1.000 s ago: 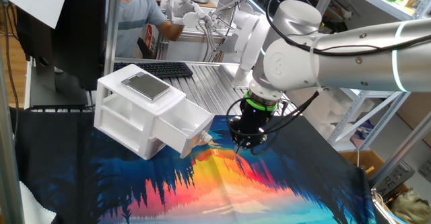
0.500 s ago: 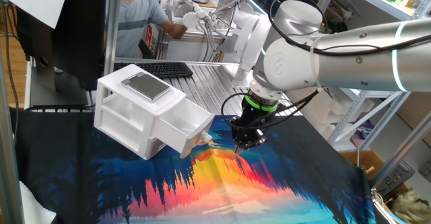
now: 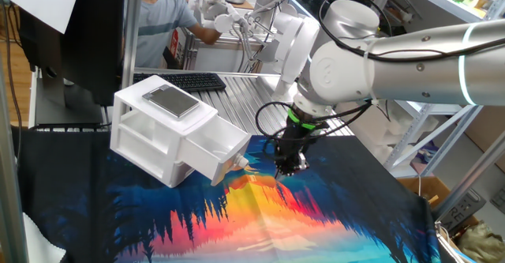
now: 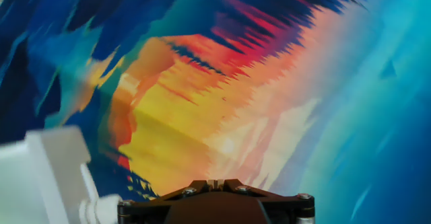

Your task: Grasp the handle and close the drawer

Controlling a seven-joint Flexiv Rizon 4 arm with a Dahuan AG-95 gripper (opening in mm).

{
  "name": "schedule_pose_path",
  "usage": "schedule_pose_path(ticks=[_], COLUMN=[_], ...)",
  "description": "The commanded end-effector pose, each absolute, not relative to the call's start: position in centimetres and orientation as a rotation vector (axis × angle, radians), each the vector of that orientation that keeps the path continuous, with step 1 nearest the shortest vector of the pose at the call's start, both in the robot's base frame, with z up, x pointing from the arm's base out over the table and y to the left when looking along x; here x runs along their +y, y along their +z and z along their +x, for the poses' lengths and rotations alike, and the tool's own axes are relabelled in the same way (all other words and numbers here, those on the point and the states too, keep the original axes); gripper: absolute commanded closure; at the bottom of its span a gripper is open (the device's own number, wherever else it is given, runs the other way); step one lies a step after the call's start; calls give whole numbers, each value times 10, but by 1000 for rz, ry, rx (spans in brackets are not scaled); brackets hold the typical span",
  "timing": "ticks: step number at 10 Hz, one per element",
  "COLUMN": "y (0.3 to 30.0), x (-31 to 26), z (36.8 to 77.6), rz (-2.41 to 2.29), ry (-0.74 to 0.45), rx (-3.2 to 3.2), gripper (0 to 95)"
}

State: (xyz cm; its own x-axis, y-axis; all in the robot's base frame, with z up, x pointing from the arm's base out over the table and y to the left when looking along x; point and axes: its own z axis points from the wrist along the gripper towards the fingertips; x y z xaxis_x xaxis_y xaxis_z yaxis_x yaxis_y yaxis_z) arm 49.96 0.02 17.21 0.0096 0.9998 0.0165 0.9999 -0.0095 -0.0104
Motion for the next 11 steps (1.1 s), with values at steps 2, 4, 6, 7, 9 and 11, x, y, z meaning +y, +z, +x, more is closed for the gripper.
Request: schedule_pose_path(ticks=[2,4,6,7,9,11], y=[177,176,175,174,173,172], x=[9,11,13,15,21,25], z=[497,497,499,501,508,516], rz=[-2308,-2321,-2347,-2358,-2374,-2380], ry=[9,6,21,27,34,34], rx=[-2115,-2089,-2057,-2041,-2022,-2008], gripper=[570,570,570,570,380,380])
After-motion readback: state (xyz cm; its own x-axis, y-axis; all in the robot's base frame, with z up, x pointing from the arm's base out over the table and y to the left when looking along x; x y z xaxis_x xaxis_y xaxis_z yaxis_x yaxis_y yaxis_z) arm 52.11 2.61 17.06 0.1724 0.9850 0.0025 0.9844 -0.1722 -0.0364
